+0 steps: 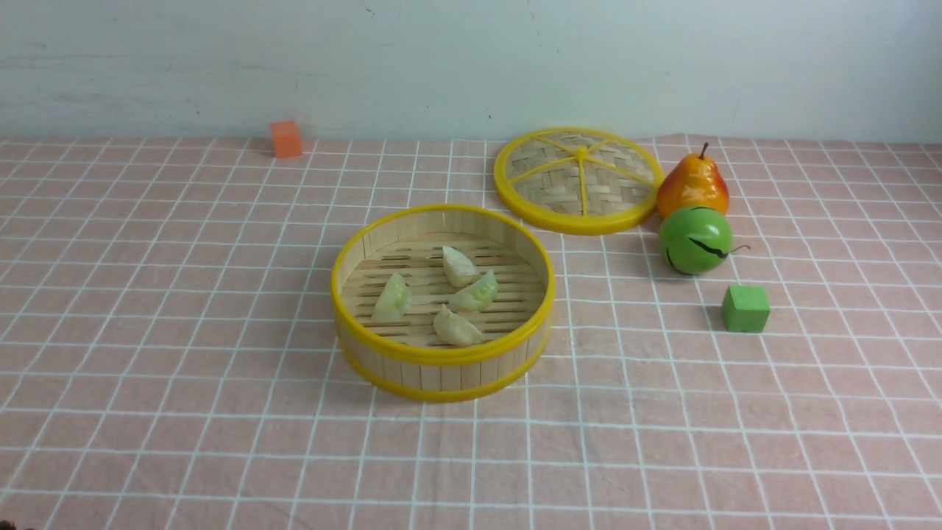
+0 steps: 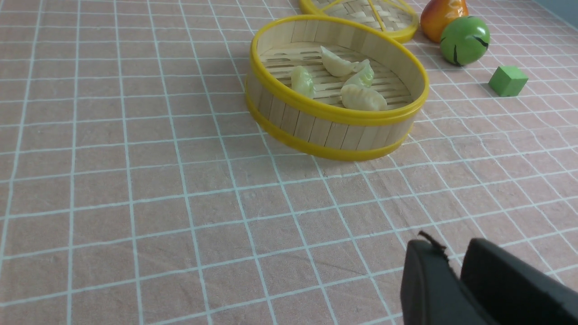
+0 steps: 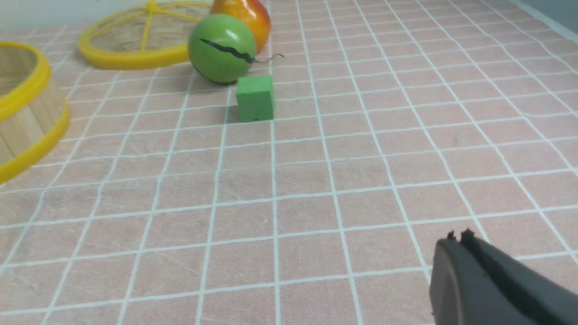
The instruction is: Put the dumplings into the steamer on the table with the pink tablecloth.
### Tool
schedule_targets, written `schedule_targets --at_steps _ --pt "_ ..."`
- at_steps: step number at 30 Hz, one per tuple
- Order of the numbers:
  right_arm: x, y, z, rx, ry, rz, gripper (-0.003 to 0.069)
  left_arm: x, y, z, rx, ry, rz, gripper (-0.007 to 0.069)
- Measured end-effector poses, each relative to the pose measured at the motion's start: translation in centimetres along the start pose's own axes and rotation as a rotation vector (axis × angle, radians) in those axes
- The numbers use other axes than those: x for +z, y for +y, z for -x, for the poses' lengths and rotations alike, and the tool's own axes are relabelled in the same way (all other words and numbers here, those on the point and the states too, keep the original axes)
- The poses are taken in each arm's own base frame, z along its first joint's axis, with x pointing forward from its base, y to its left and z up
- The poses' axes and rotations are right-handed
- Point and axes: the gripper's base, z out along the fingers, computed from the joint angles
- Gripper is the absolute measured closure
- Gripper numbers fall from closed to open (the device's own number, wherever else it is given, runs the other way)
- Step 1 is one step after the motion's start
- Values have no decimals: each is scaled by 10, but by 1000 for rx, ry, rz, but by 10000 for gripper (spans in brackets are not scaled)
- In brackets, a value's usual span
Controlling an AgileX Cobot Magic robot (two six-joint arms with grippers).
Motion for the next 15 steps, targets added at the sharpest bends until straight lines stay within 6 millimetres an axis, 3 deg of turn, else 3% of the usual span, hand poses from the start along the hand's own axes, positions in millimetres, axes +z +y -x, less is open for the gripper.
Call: schedule_targets --at_steps 15 --pt "-1 -1 -4 2 64 -14 680 0 0 0 -1 2 0 503"
